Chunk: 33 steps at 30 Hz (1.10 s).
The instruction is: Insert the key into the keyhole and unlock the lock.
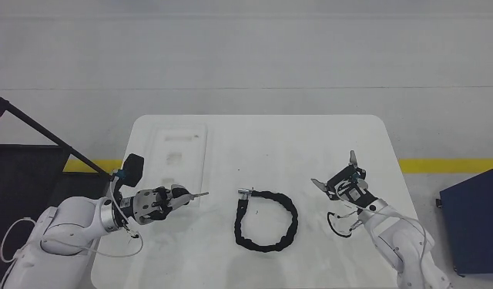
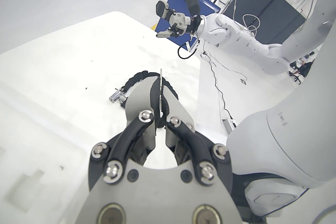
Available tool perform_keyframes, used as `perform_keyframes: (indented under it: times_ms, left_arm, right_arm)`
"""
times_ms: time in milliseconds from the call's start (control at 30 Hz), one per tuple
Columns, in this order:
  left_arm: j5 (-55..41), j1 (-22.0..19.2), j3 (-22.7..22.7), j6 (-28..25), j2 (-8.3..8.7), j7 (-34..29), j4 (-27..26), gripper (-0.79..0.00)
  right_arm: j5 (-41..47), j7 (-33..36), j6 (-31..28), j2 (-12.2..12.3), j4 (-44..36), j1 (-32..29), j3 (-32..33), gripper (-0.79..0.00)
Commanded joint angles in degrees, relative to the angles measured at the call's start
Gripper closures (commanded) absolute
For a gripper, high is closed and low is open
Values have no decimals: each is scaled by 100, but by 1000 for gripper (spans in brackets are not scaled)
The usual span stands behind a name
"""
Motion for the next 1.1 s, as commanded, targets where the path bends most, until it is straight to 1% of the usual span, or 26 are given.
perform_keyframes:
  times_ms: [0,233,333,400,467,567,633,700,767,833,933,1000,1067]
  left_arm:
    - [0,0,0,0,0,1,0,0]
    - [0,0,0,0,0,1,0,0]
    - [0,0,0,0,0,1,0,0]
    - [0,0,0,0,0,1,0,0]
    - [0,0,0,0,0,1,0,0]
    - [0,0,0,0,0,1,0,0]
    - [0,0,0,0,0,1,0,0]
    - [0,0,0,0,0,1,0,0]
    - [0,0,0,0,0,1,0,0]
    - [0,0,0,0,0,1,0,0]
    - [0,0,0,0,0,1,0,0]
    - [0,0,0,0,0,1,0,0]
    - [0,0,0,0,0,1,0,0]
  right_arm:
    - [0,-1,-1,0,0,-1,1,-785]
    - [-40,2,17,2,-8,14,9,-785]
    - [-865,144,-35,38,-131,330,-36,-785]
    - [-1414,226,-309,61,-228,651,-210,-785]
    - [-1943,302,-588,68,-262,994,-526,-785]
    - [-2263,442,-992,25,-122,1537,-1145,-785]
    - [-2081,533,-1160,-46,104,1877,-1585,-785]
    - [-1861,783,-1413,-125,441,2220,-1989,-785]
    - [-1919,1013,-1627,-196,676,2514,-2416,-785]
    - [-1927,1085,-1760,-257,897,2706,-2745,-785]
    - [-2327,1117,-1921,-309,1084,2914,-3184,-785]
    - [-2424,1070,-1799,-335,1232,2941,-3320,-785]
    - [-2424,1070,-1799,-335,1232,2941,-3320,-785]
